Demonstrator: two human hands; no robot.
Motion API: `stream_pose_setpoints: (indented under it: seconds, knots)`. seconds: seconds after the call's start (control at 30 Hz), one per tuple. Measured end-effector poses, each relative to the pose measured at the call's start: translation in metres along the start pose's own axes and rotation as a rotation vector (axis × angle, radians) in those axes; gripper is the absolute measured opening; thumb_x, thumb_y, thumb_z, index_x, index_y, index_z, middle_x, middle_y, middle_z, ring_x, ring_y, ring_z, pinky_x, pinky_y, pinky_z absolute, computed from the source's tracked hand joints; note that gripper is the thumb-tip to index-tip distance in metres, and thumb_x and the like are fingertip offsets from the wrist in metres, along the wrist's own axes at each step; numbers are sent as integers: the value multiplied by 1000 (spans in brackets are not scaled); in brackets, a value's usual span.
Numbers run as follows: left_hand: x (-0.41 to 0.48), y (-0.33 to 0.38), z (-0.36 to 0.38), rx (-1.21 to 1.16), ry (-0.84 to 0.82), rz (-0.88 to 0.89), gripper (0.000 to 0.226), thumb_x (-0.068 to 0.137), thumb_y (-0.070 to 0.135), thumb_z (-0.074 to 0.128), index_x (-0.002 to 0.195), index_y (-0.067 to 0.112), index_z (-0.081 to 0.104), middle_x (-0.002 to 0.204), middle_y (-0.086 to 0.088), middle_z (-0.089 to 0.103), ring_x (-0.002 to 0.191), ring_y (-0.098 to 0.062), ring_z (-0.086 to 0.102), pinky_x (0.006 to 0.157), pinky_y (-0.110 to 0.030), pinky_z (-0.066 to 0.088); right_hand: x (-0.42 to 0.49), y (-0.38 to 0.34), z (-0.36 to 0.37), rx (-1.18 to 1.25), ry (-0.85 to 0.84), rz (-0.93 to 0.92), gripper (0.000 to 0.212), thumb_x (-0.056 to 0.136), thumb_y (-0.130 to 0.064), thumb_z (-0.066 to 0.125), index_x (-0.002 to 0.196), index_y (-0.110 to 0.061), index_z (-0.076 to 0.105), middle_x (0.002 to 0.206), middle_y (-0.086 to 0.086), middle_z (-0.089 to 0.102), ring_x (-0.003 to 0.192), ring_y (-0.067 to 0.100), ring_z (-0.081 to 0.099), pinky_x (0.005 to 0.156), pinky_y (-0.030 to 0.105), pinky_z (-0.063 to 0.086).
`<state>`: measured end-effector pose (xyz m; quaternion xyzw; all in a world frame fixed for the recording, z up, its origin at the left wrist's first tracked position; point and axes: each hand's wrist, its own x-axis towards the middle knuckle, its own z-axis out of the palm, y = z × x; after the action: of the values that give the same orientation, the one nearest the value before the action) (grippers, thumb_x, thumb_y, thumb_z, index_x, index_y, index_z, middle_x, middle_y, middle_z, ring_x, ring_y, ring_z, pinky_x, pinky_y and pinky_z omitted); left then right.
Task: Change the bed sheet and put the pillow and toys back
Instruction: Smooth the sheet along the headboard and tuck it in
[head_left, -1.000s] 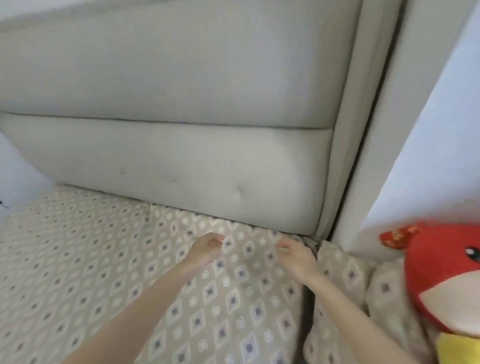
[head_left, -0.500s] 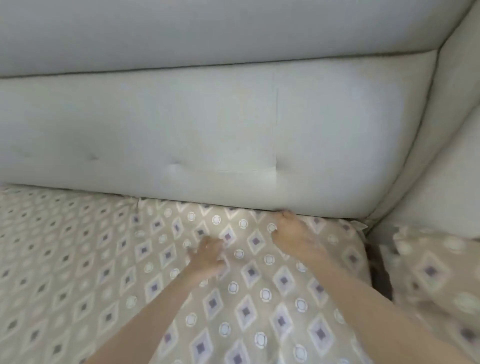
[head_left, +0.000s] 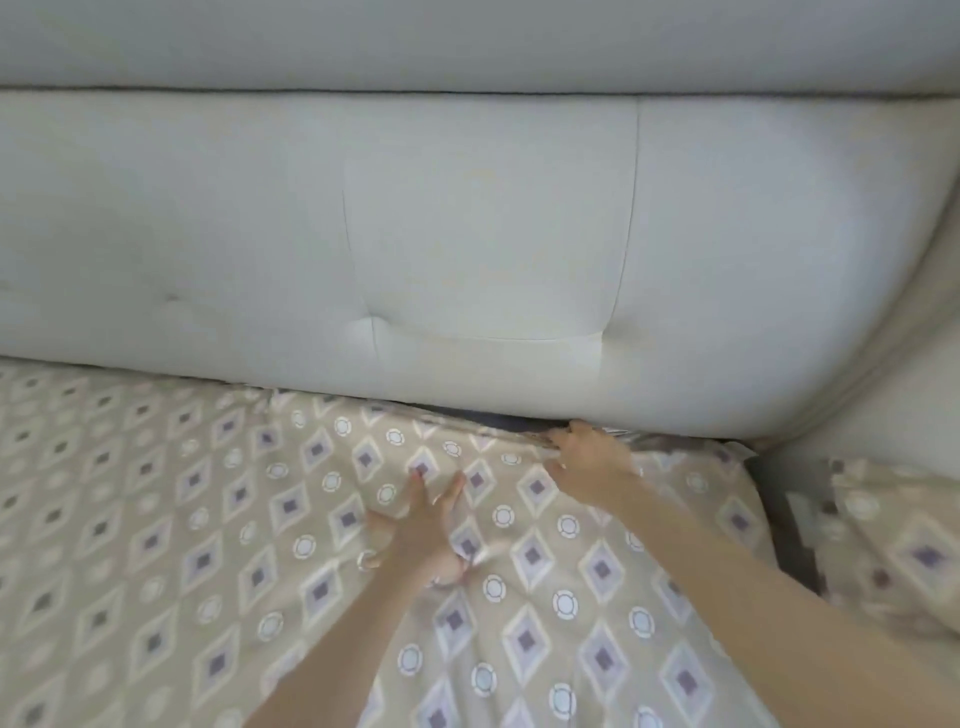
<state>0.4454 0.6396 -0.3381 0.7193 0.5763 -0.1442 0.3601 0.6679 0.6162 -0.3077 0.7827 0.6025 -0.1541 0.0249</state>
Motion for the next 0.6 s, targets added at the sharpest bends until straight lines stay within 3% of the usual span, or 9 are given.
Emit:
stream_pose_setpoints:
  seconds: [0.13,0.23,0.33,0.43,0.5,0.6]
  knots:
    - [-2,0,2,15,2,4,110,76,23,74,144,54,-6,150,3,-39,144,-24,23,105,-58,34,6,-4,-7,-10,12,6,36,102,-26,27,120,-17,57,122,11,59,111,32,57,82,36,44]
    - [-1,-2,3,45,8,19,108,78,23,73,145,52,-7,151,0,-38,144,-24,24,105,-58,35,12,-21,-6,-60,-64,-34,37,98,-29,43,133,-20,45,124,10,60,115,30,57,87,36,46]
    - [1,-1,3,33,3,-13,107,79,21,72,144,55,-5,149,4,-40,142,-32,27,106,-62,31,19,-40,-3,-110,-113,-34,37,90,-17,53,127,-13,48,122,9,60,113,28,59,86,33,47]
    - [1,1,1,59,-3,-28,106,80,20,72,144,56,-6,149,5,-40,143,-38,21,108,-64,27,24,-48,-4,-96,-57,-20,34,88,-14,56,122,-12,51,118,9,61,111,29,60,84,34,48]
    - [0,1,0,42,-22,-5,107,80,19,71,144,54,-7,149,5,-39,144,-35,21,106,-59,33,19,-48,0,36,24,40,27,90,-16,52,117,-11,52,112,13,62,106,33,61,79,35,47]
    - [-2,-1,-11,206,-46,39,107,79,31,71,145,51,-12,153,2,-32,140,-27,32,110,-60,26,6,-48,14,300,227,81,22,88,-5,41,108,-8,50,93,17,66,90,36,62,62,34,36]
